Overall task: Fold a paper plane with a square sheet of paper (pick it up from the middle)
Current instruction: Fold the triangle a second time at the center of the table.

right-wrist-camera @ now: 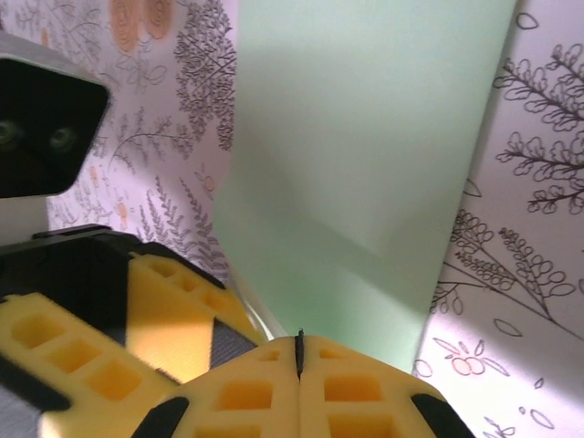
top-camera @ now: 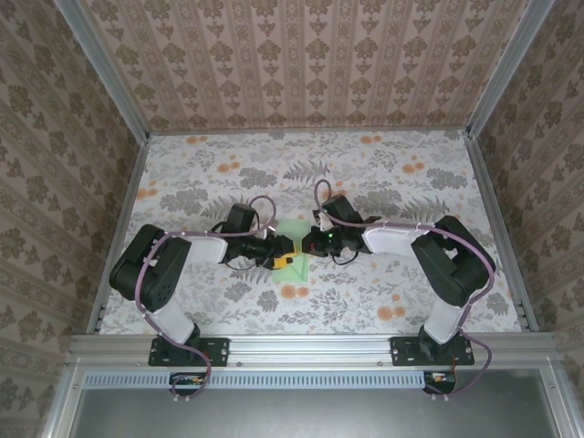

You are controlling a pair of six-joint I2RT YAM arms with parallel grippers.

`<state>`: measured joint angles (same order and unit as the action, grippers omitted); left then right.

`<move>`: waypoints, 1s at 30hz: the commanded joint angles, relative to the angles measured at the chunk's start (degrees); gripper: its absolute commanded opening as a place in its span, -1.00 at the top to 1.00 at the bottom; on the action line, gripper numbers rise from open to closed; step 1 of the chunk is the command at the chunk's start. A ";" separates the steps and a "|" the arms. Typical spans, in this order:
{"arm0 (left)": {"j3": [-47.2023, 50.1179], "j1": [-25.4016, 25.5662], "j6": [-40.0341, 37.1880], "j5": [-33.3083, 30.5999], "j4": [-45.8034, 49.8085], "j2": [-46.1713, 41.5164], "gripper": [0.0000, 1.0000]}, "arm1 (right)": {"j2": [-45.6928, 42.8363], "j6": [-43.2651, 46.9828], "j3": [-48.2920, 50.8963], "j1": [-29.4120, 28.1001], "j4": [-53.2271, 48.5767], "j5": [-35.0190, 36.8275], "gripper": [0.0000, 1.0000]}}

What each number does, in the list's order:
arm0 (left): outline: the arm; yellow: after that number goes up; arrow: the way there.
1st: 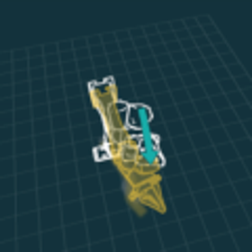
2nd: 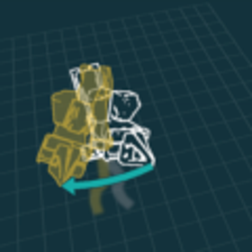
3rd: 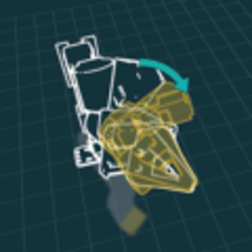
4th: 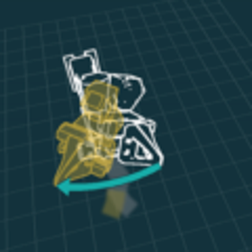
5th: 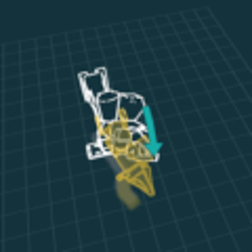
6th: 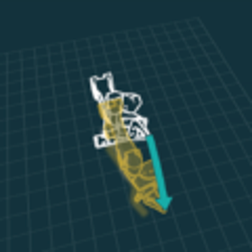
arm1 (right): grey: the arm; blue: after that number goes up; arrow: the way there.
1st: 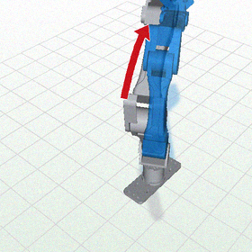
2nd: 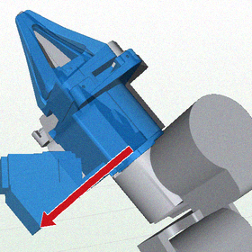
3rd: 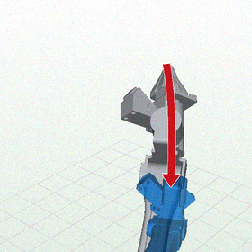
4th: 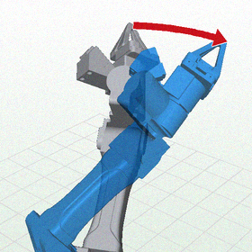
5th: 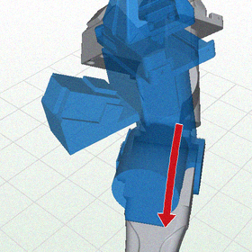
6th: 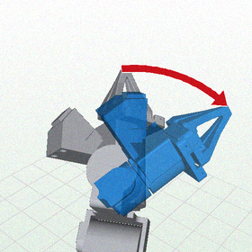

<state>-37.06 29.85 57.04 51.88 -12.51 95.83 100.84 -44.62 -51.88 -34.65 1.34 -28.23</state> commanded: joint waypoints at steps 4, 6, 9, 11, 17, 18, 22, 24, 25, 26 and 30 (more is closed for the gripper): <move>-2.36 0.70 -1.12 0.82 -0.41 -3.83 0.19 | 1.47 4.24 -1.94 0.07 -4.07 3.28 0.97; -2.45 0.74 -1.42 0.68 -0.14 -3.59 0.19 | 1.88 4.97 -2.26 0.10 -4.87 3.77 0.98; -2.83 0.83 -1.51 0.51 0.21 -2.25 0.19 | 2.30 5.97 -2.89 0.11 -5.51 4.08 0.99; -3.17 0.83 -1.41 0.53 0.23 -1.30 0.21 | 2.62 6.57 -3.27 0.11 -5.79 4.32 0.99; -4.78 0.83 -1.92 0.94 1.44 0.56 0.22 | 3.68 8.21 -4.71 0.20 -7.00 4.46 1.00; -5.07 0.83 -2.34 0.94 2.12 0.75 0.22 | 3.88 8.40 -4.92 0.20 -7.25 4.62 1.00; -5.69 0.87 -2.98 1.07 2.97 1.48 0.23 | 4.29 9.01 -5.45 0.25 -7.96 5.08 1.00; -5.87 0.85 -2.98 0.95 3.02 1.88 0.23 | 4.60 9.20 -5.71 0.32 -8.12 5.20 1.00; -5.98 0.83 -2.98 0.94 3.04 2.07 0.23 | 4.69 9.29 -5.89 0.23 -8.26 5.17 0.99; -5.97 0.87 -2.94 1.06 3.02 2.21 0.24 | 4.79 9.36 -6.08 0.34 -8.33 5.19 1.00; -6.13 0.90 -3.15 1.04 3.11 2.43 0.24 | 5.35 9.81 -6.63 0.35 -8.98 5.55 1.00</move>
<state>-41.69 30.41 55.68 51.90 -10.48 97.78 104.92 -36.12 -57.01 -34.63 -5.65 -23.94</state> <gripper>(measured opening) 0.382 0.049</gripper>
